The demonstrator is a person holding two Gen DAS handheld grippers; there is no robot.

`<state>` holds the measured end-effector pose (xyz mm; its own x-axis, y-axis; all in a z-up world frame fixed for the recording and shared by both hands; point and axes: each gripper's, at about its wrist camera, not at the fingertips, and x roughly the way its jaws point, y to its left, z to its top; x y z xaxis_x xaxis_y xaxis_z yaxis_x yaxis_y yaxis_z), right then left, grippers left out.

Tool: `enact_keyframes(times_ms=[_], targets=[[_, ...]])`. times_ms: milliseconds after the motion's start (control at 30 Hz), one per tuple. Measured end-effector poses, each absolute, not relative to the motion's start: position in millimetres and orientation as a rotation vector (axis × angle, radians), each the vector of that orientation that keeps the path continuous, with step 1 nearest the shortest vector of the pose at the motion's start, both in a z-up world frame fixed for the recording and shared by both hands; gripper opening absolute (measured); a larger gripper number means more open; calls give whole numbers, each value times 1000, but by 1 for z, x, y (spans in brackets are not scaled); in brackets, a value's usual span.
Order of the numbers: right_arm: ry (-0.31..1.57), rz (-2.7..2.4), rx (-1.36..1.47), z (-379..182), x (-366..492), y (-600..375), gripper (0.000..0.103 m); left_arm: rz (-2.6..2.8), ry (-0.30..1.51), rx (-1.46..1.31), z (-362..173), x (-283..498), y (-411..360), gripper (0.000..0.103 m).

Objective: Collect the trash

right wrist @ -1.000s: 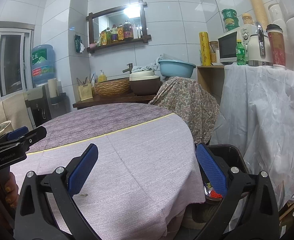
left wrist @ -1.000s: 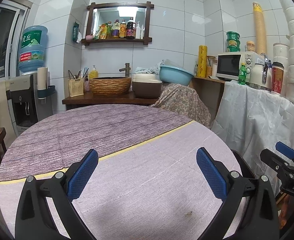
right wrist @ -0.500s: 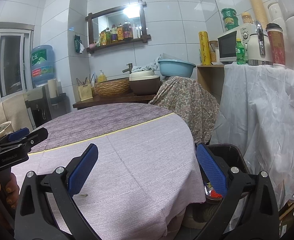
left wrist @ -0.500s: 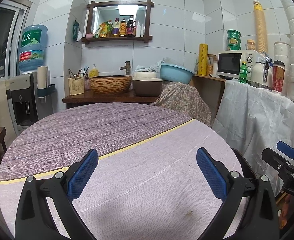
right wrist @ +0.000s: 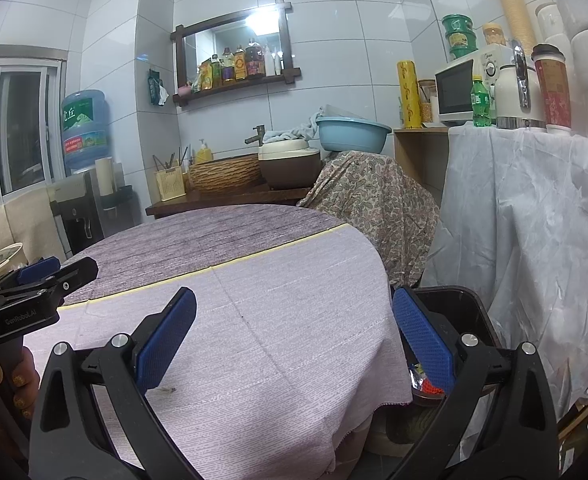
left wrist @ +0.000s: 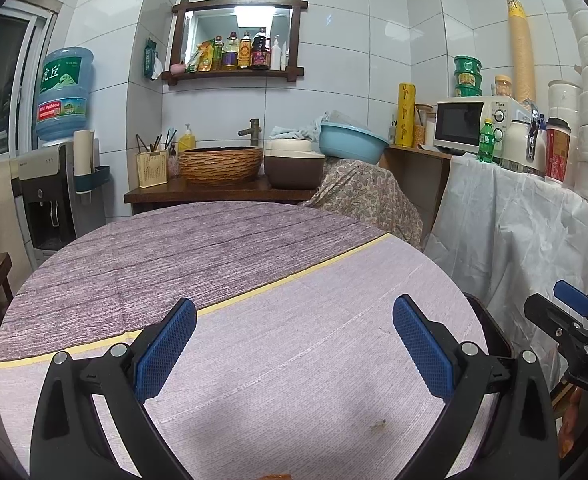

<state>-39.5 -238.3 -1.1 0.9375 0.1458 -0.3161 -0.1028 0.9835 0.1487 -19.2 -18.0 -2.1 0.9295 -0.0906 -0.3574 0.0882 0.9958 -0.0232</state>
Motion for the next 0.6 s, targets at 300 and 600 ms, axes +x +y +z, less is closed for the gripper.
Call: enact_keyframes(times_ms=[300,600], targets=[[336,128,131,-1,-39,-238,97,-87,374,-3,-3,-19,-19,98],[339,127,130,-2,-38,-237,97,-86,380,0,-4,-18,-21,98]])
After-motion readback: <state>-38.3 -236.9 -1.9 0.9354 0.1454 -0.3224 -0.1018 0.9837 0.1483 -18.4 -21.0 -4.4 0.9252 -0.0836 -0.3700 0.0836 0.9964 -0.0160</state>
